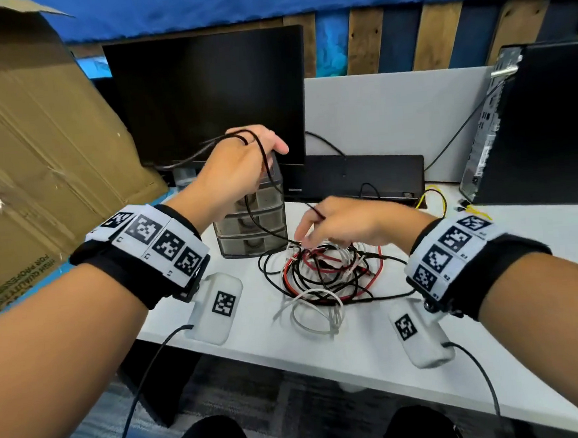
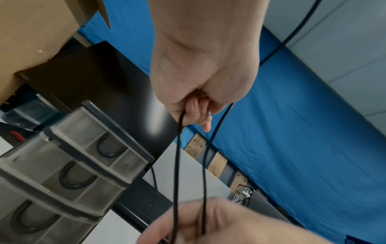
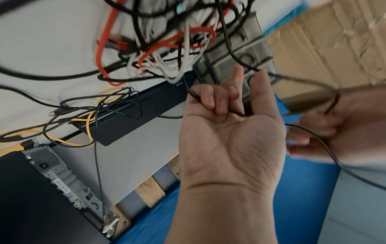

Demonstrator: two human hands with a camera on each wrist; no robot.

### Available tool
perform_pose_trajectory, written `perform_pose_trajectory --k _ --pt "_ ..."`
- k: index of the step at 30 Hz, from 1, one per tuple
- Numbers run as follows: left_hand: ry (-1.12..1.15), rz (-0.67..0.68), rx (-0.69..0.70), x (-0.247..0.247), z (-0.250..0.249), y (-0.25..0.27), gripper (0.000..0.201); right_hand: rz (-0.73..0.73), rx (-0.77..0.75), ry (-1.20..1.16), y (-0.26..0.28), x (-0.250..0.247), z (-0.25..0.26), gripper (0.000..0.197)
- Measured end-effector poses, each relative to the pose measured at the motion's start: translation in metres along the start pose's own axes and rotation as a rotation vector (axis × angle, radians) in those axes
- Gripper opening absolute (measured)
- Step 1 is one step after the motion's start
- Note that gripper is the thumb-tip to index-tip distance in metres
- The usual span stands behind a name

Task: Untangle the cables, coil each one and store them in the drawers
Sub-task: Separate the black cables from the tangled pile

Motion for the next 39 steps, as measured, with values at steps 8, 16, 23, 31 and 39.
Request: perform_pose_trajectory --k 8,16,23,31,39 --pt "0.004 -0.172 0.081 -0.007 -0.009 -0.003 0.019 -0.015 -0.006 0.053 -0.005 -0.005 0.000 0.038" --pt "0.178 0.375 -0.300 0.057 0.050 0.024 0.035 -0.481 -0.163 0.046 0.001 -0.088 0.035 0.041" --pt "0.039 0.559 -0.277 0.091 0.040 0.033 0.030 -0.572 -0.230 0.036 0.000 -0.108 0.070 0.041" --pt "-0.005 0.585 -0.224 0.096 0.054 0.042 0.029 -0.823 -0.279 -0.051 0.005 -0.148 0.086 0.032" --pt "-0.001 0.395 -0.102 0.063 0.031 0.029 0.034 -0.869 -0.058 0.018 0.017 -0.167 0.032 0.038"
Point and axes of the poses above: each hand's wrist, its own y-axis away from the middle knuckle, its own x-axis out of the palm, z = x × y, the point moved 7 cm from there along -y, towards the middle knuckle, and after that the axes turned 4 degrees about -x, right-handed, at the moved point
